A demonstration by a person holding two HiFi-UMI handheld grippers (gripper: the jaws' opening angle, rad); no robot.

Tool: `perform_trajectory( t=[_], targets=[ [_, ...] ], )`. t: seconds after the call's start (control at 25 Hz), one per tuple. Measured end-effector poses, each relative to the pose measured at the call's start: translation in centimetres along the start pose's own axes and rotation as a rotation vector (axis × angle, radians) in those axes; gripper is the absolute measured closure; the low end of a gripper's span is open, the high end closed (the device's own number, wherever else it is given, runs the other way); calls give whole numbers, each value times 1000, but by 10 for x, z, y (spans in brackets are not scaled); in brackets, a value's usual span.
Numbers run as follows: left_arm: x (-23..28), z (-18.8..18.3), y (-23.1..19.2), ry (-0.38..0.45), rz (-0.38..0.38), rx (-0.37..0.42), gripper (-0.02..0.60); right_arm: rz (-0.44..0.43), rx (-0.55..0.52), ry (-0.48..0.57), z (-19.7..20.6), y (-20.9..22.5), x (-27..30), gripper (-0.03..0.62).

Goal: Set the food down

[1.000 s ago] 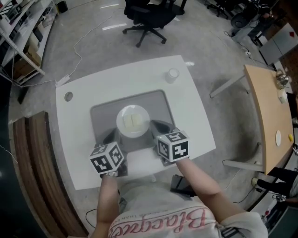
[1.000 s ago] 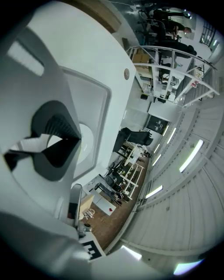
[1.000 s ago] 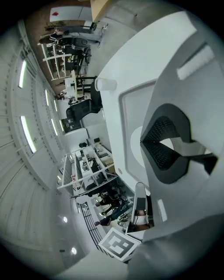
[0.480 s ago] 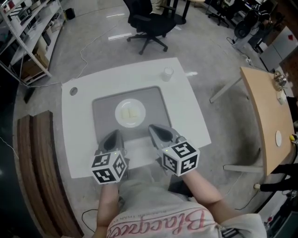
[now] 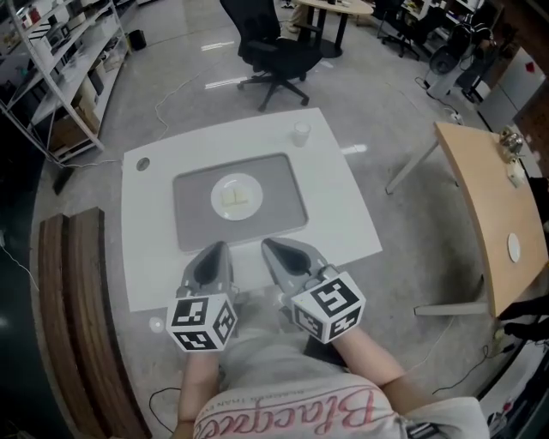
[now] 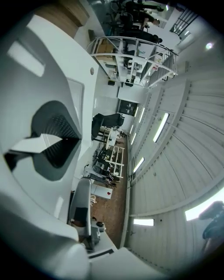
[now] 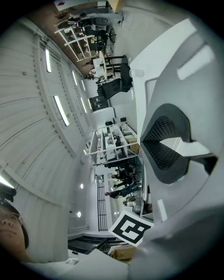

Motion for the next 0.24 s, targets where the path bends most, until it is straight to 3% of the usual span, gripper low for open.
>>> perform_trajectory(
  t=[0.24],
  targets=[
    [-25, -6, 19, 52, 25, 55, 583, -21, -18, 57, -1, -24, -25, 592]
  ],
)
Point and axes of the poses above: the fingertips, and each gripper's own axes: x forward along the fingers, y to its right, z out of its underside, the point moved 4 cm from there along -x, backward along the fingers, and after that the axes turned 15 degrees about y, right-handed, at the moved point
